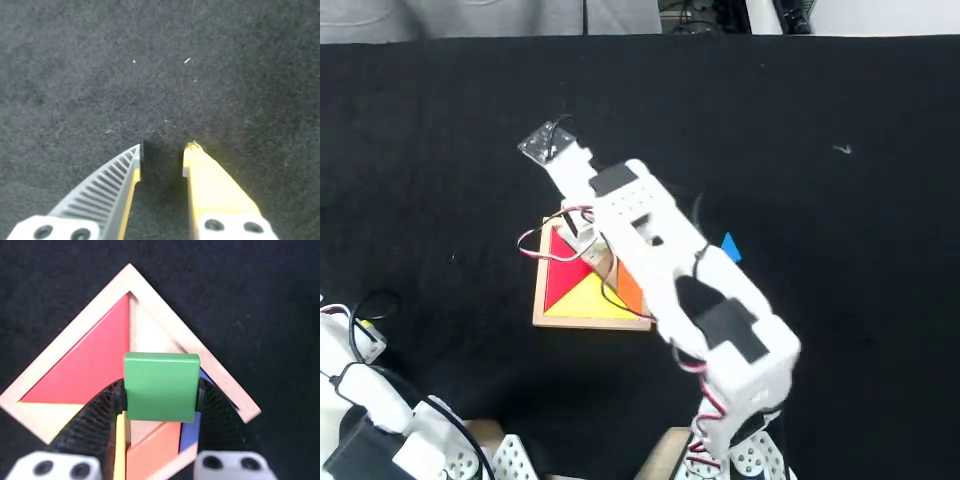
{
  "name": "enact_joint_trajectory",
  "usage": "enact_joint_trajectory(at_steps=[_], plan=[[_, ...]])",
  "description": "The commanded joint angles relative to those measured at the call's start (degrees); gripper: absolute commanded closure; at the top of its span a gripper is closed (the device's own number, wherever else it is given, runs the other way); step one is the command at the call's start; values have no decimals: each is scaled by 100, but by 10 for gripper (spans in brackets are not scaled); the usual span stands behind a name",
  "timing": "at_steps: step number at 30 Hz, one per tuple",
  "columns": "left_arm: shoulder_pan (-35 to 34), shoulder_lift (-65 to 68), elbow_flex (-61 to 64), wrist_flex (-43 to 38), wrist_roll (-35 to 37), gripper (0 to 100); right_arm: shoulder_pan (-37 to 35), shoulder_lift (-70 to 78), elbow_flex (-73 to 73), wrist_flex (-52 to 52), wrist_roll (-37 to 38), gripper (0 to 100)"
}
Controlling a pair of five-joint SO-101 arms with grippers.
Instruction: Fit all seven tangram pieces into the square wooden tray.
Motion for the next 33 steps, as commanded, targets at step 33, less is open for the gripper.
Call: enact_joint_trajectory(at_steps=[33], plan=[[119,-70,31,-35,-53,848,-220,198,-303,369,-431,772]])
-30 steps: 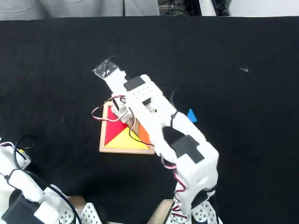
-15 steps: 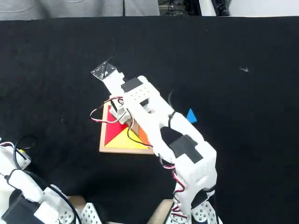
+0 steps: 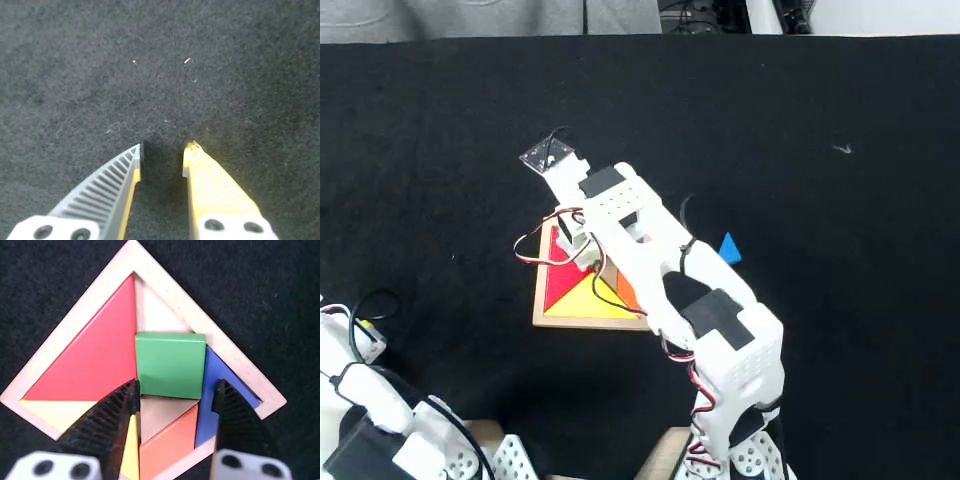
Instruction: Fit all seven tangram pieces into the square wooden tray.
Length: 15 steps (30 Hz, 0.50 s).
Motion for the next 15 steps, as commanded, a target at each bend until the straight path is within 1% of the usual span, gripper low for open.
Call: enact_joint_trajectory(at_steps=[1,3,4,7,10,15], plan=[[119,-70,31,-35,-53,848,-114,-136,-330,35,-35,773],[119,-70,31,-35,-53,848,-114,-251,-593,44,-35,802],[119,-70,31,-35,-53,848,-105,-295,-725,9,-35,838],[119,-70,31,-35,-53,848,-105,-259,-1051,-176,-26,992],[119,-70,31,-35,-53,848,-105,13,-1235,-290,-26,953],[119,-70,31,-35,-53,848,-70,637,-1473,-237,-26,988]])
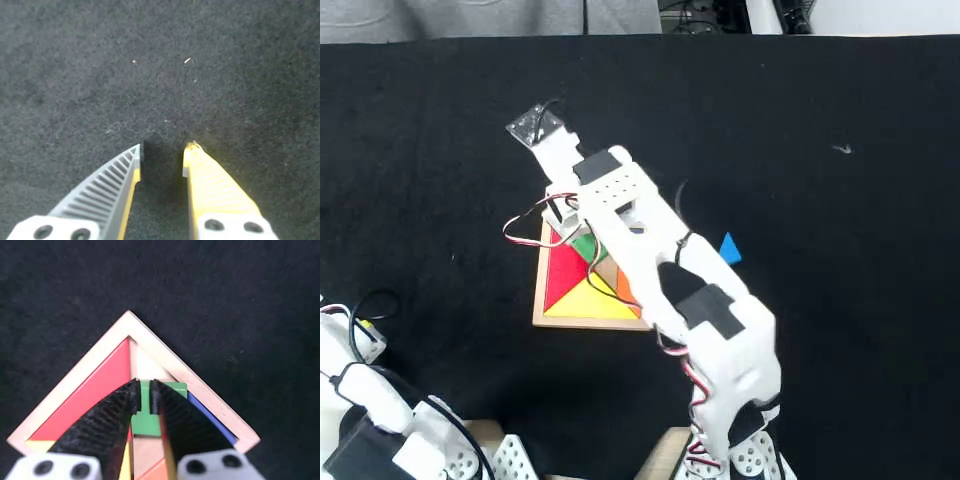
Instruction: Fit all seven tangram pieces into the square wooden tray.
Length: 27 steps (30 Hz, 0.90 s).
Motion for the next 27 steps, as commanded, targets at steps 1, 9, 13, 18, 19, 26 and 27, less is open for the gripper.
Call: enact_joint_trajectory(at_steps=[1,9,13,18,19,26,27], plan=[[119,-70,31,-35,-53,848,-70,180,-400,-26,-26,986],[119,-70,31,-35,-53,848,-79,330,-356,158,237,987],[119,-70,31,-35,-53,848,-79,286,-435,475,290,987],[119,-70,31,-35,-53,848,-26,-31,-637,615,290,987],[119,-70,31,-35,-53,848,18,-110,-620,598,290,987],[119,-70,31,-35,-53,848,9,154,-470,26,290,987],[119,-70,31,-35,-53,848,9,224,-470,-9,290,987]])
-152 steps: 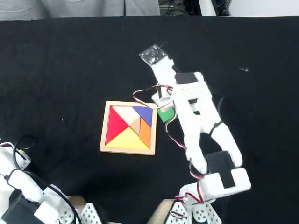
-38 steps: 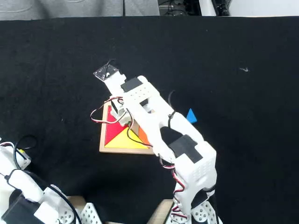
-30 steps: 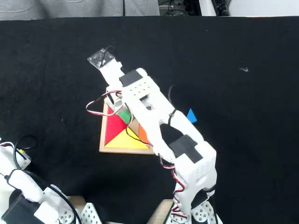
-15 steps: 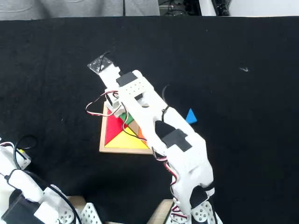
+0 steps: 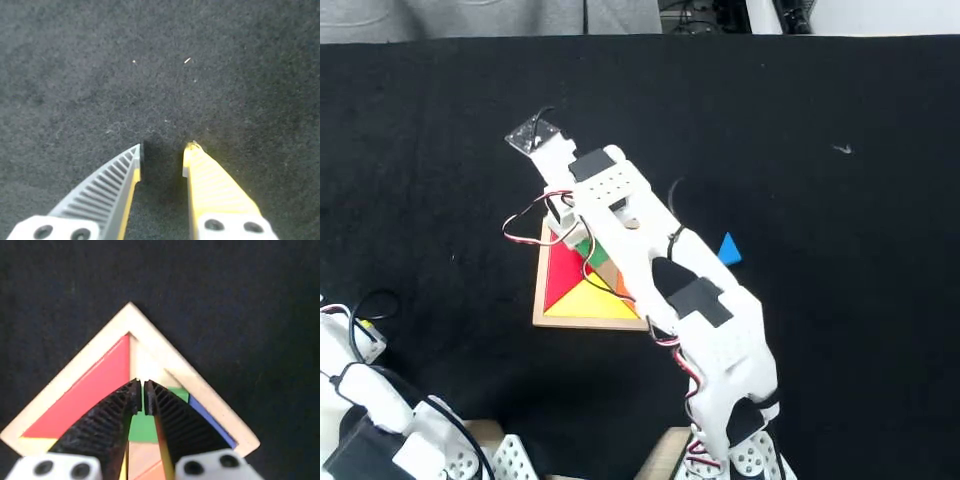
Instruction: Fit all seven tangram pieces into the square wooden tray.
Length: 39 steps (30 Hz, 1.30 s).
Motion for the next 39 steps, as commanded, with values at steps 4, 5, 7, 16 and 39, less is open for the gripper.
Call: enact_joint_trajectory(at_steps=[4,5,7,16,39], plan=[[119,-70,31,-35,-53,848,26,84,-145,-193,79,987],[119,-70,31,-35,-53,848,26,84,-110,-176,79,987],[119,-70,31,-35,-53,848,26,92,-101,-88,88,987],[119,-70,31,-35,-53,848,18,119,-92,18,97,987],[127,-70,22,-35,-53,848,3640,-4189,2334,1187,2295,983]])
